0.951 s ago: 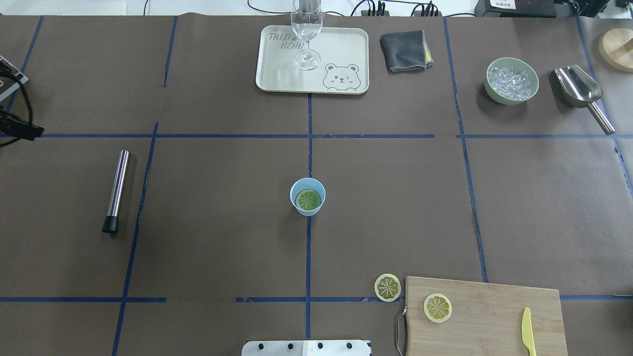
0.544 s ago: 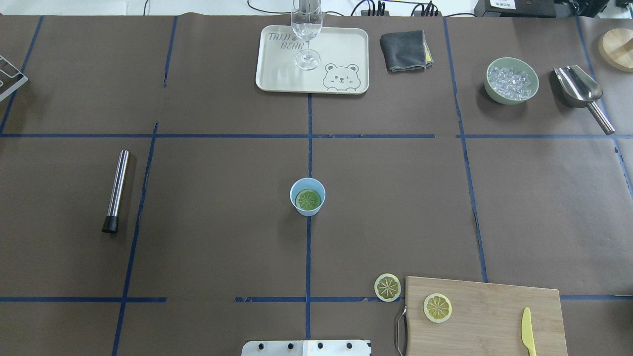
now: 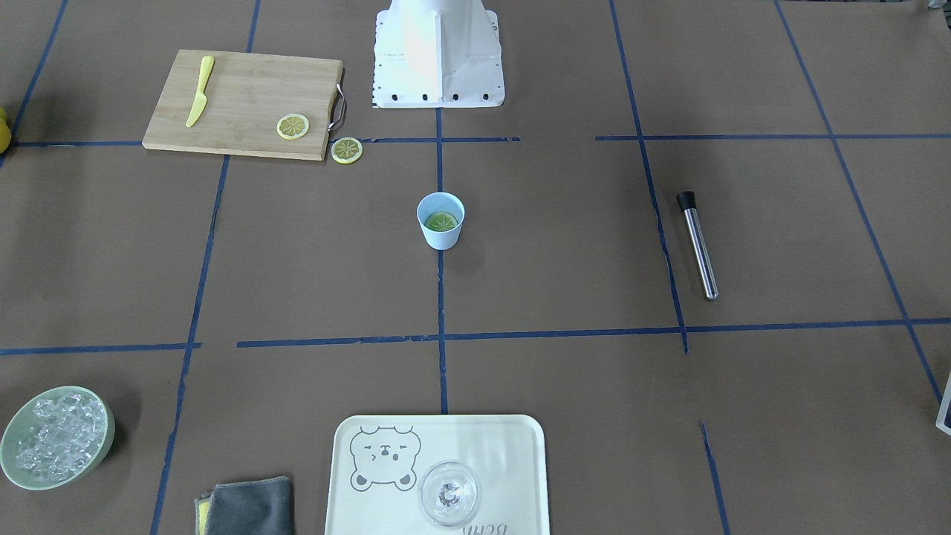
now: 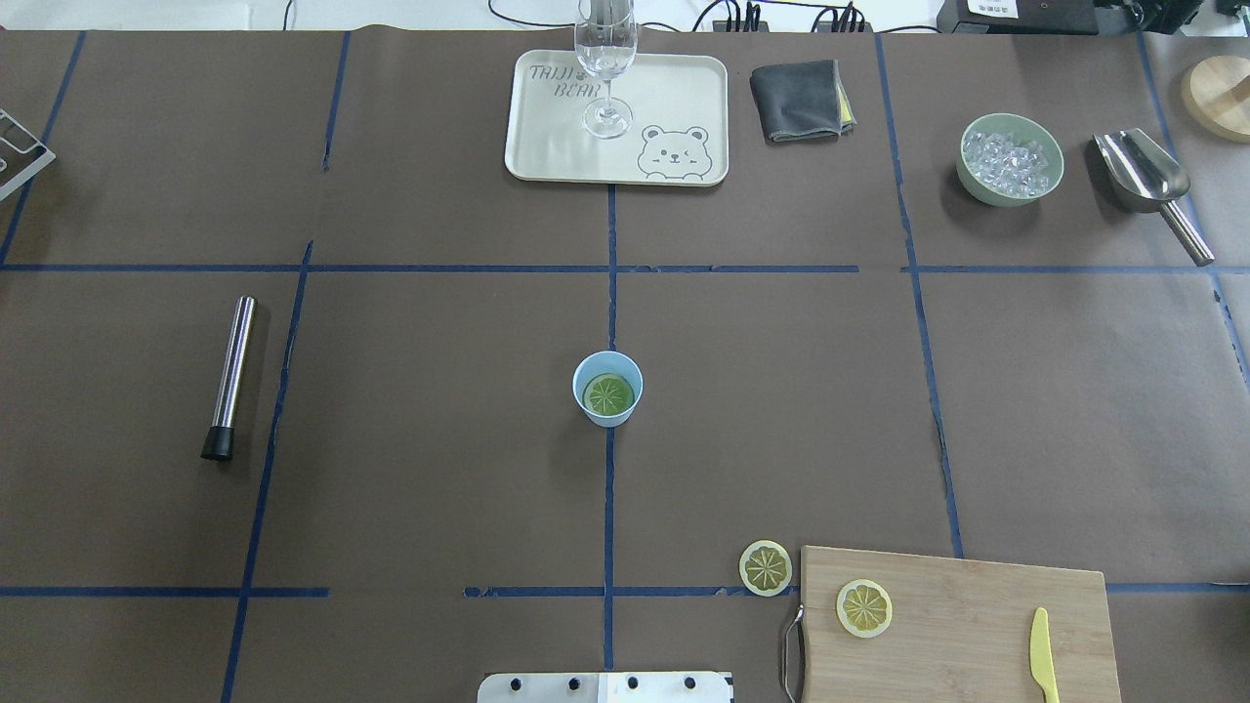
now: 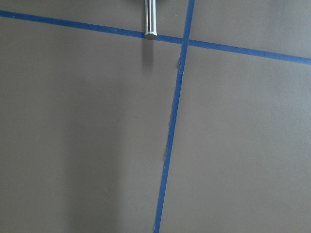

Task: Squeeze lemon into cup

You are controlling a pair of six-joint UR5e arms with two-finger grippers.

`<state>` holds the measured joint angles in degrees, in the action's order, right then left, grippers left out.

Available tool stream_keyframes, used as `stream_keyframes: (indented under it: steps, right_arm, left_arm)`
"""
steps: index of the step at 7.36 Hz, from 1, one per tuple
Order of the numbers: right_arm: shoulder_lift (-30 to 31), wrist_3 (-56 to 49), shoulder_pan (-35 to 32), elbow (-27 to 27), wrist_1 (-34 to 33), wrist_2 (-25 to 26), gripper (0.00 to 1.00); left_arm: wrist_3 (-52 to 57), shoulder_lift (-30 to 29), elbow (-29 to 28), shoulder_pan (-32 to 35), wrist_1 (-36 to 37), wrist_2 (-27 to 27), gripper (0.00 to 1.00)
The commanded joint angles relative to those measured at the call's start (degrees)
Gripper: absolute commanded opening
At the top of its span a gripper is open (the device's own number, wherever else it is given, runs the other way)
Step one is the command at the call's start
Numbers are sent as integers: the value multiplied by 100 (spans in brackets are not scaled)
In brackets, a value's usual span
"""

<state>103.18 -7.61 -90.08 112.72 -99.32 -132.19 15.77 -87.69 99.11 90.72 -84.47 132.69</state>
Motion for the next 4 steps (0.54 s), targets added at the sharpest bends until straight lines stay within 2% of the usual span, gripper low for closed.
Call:
stream_keyframes:
  steps: [1,4]
  right_arm:
    - [0,5,-1,-4,0,0,100]
    - [0,5,-1,4,0,0,100]
  left_arm:
    - [-39,270,-14,16,62,863,100]
    - [-21,288,-31,25,71,802,100]
